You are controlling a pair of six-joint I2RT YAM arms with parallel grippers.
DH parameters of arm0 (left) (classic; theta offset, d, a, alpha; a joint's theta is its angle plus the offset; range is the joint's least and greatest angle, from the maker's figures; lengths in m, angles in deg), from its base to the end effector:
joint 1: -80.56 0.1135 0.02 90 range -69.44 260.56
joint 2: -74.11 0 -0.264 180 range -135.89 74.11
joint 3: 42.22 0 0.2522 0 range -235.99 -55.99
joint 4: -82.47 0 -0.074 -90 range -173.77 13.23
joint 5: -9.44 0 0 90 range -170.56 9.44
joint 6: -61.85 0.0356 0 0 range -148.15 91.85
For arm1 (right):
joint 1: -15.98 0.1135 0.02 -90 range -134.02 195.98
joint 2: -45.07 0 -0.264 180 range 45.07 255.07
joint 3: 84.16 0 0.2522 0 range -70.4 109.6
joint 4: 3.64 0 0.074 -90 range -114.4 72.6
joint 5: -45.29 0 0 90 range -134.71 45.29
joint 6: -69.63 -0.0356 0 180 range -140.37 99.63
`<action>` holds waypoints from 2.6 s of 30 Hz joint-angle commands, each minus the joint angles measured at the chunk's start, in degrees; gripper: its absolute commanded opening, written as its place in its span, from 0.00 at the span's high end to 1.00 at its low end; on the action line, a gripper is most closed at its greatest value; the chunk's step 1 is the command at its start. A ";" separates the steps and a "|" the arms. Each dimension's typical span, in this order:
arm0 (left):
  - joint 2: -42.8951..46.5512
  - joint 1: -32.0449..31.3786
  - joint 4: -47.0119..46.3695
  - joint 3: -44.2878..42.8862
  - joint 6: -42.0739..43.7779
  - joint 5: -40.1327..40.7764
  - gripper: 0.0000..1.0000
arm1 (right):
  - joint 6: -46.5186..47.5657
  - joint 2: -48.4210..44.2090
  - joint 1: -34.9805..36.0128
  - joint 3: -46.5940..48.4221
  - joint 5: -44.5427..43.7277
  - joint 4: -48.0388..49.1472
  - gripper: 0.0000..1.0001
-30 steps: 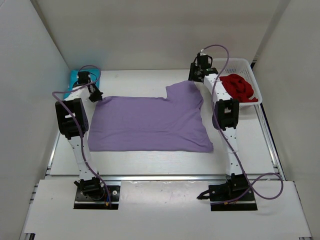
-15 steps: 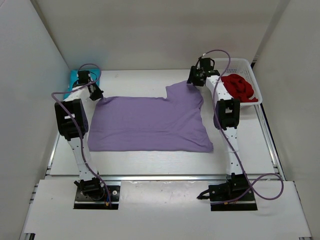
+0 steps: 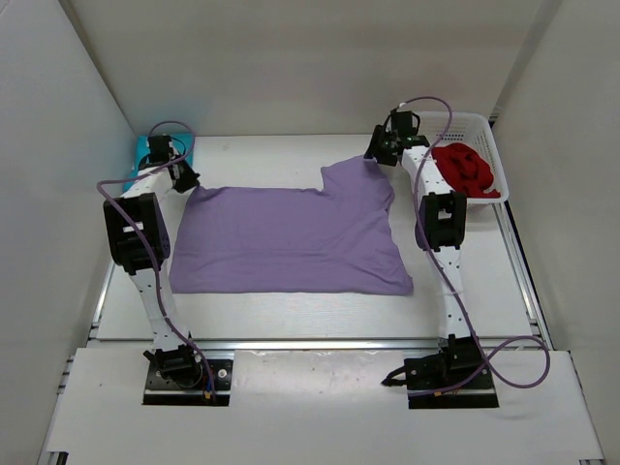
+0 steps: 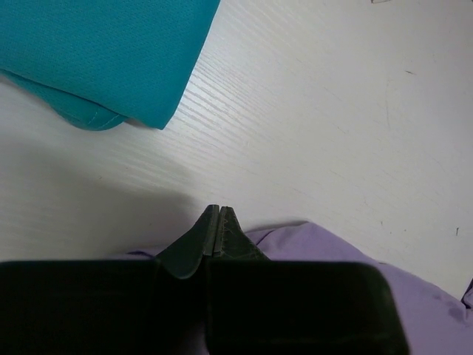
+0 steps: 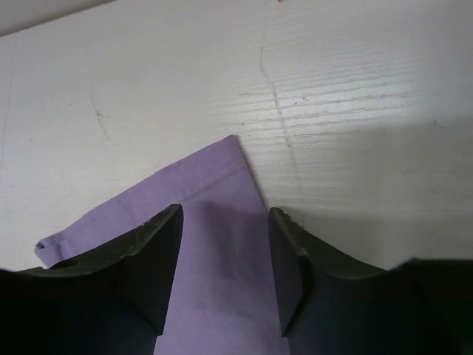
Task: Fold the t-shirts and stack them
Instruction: Grap the side of the flattened tshirt furthest away from the robot with both arms, then fold the other side of the tshirt into a rectangle
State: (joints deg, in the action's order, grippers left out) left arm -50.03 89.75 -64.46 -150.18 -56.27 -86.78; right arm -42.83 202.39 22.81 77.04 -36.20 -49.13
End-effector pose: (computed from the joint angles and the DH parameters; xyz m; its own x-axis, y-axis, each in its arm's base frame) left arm 0.4762 0.0731 0.1789 -0.6176 -0.5746 -0.5370 -0.4309 0.8185 -0.3800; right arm 0.5920 0.0762 0.1598 -0.6962 0.2971 -0.6534 0.0417 0.9255 0.3765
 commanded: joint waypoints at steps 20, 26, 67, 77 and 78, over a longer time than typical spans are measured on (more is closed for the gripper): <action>4.43 0.30 -1.73 0.94 -0.80 -1.34 1.00 | -3.21 1.59 -1.12 4.69 10.65 -0.17 1.00; 6.71 1.44 -3.65 3.13 -2.46 -3.62 1.00 | -2.07 -0.68 -0.76 13.57 9.94 -6.05 1.00; 20.95 8.74 -12.01 22.82 -7.74 -9.43 1.00 | 6.11 -54.55 5.03 -59.08 -1.65 -0.18 1.00; 28.77 13.83 -15.61 32.31 -9.94 -11.71 1.00 | 2.42 -70.29 7.50 -78.95 -4.03 7.73 1.00; 29.56 13.66 -15.36 33.36 -9.94 -12.23 1.00 | 2.24 -71.35 7.50 -80.62 -4.29 8.25 1.00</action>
State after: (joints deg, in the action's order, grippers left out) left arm -24.50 102.36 -78.17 -118.66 -65.60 -97.55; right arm -38.85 135.11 29.87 -0.42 -39.00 -45.65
